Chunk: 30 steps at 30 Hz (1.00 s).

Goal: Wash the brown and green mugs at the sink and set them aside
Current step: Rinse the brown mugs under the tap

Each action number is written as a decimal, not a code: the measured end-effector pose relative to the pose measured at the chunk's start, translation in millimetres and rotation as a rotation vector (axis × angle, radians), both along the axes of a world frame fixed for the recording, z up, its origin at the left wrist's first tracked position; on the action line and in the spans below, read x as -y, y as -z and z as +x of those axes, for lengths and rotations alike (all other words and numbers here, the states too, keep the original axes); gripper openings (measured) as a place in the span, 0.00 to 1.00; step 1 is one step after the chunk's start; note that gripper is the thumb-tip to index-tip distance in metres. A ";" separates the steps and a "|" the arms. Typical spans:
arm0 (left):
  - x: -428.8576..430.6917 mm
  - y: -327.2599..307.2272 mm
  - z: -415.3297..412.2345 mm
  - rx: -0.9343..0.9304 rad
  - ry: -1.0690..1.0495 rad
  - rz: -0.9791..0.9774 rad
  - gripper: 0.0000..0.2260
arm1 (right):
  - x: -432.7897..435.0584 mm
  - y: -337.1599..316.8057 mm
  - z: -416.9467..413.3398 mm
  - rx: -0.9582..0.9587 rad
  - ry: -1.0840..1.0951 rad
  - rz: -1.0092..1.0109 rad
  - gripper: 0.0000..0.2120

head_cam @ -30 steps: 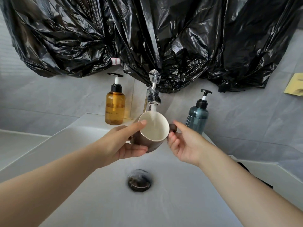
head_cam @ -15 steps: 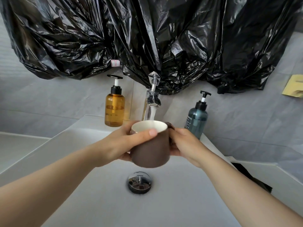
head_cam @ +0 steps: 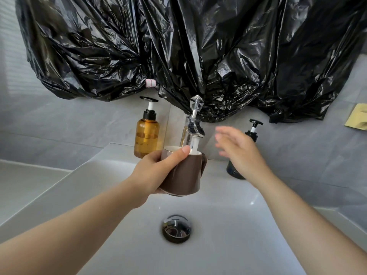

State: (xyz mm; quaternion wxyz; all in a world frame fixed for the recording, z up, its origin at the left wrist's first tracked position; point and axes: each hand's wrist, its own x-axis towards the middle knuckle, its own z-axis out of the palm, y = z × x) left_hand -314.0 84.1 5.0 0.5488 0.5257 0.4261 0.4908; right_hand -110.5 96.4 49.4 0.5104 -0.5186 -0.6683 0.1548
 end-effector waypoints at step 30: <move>3.4 2.0 5.0 0.027 0.093 0.019 0.29 | 24.5 25.3 -3.6 -0.495 -0.272 -0.689 0.18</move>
